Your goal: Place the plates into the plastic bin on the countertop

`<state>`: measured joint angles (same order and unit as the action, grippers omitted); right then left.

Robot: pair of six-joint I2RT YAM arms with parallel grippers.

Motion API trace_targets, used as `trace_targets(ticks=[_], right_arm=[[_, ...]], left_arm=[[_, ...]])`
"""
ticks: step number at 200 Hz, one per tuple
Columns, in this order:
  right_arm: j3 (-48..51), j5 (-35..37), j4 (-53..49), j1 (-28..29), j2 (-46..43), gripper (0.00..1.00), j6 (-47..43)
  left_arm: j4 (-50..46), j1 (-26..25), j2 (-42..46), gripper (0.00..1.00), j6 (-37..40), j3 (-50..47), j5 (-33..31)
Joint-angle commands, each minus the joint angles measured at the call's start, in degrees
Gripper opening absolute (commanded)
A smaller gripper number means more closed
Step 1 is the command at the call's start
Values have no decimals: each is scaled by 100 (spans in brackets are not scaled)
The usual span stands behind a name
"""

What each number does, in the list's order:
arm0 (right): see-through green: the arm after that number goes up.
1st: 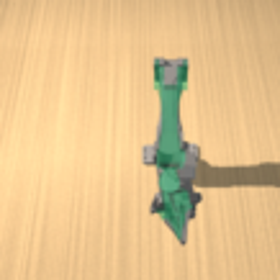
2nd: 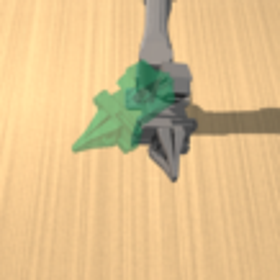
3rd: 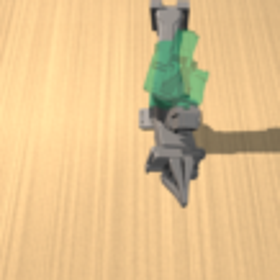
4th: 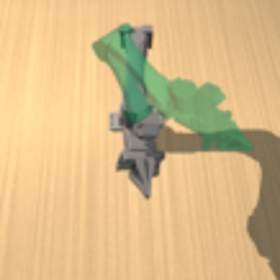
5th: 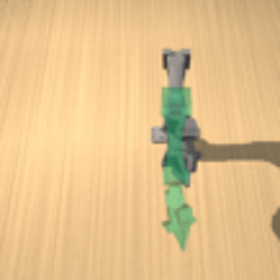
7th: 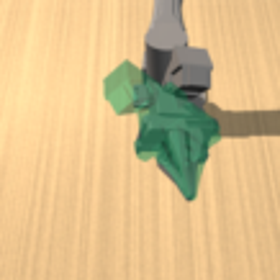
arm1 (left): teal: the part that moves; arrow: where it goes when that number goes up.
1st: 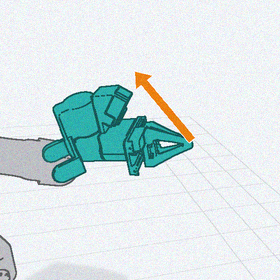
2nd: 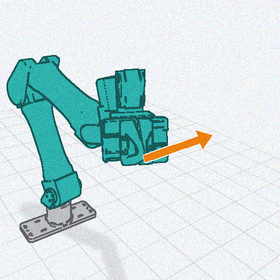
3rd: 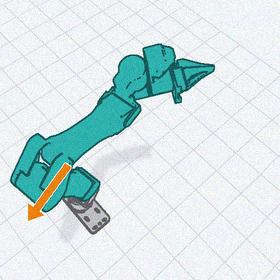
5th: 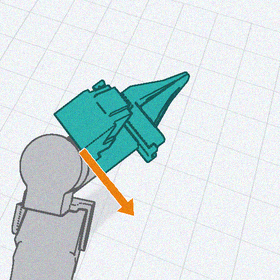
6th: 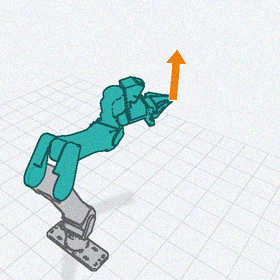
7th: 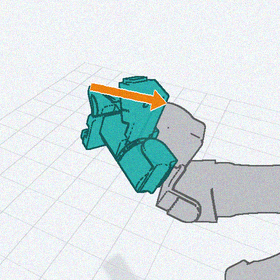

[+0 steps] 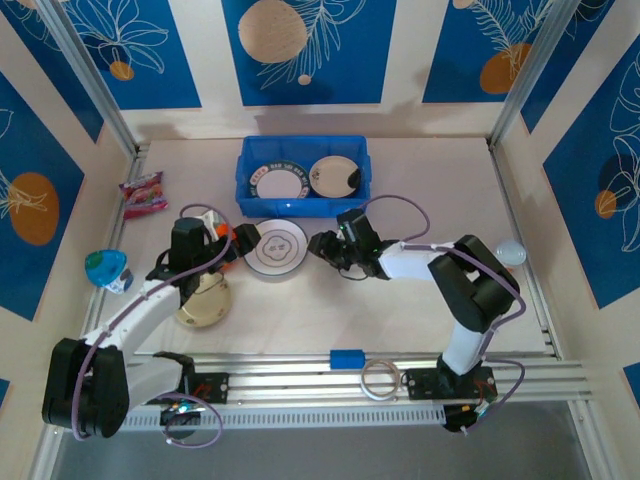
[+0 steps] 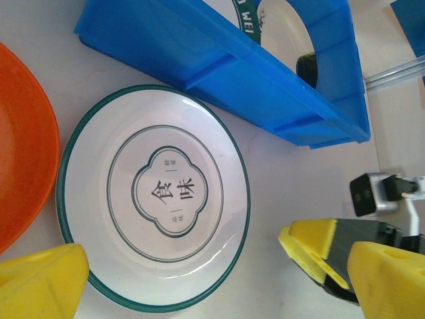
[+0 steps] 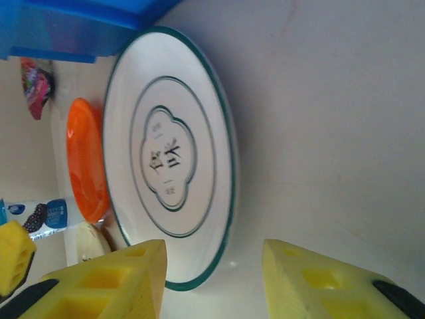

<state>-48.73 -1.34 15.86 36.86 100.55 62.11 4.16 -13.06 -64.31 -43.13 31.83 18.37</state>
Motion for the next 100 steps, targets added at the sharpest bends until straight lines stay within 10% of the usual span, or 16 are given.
trace_targets(ticks=[1, 100], right_arm=[[-87, -234, 4, -47, 164, 41, 221], [-460, -738, 251, -57, 934, 36, 420]], left_arm=[[144, -73, 34, 100, 14, -26, -34], [233, -66, 45, 99, -28, -190, -35]])
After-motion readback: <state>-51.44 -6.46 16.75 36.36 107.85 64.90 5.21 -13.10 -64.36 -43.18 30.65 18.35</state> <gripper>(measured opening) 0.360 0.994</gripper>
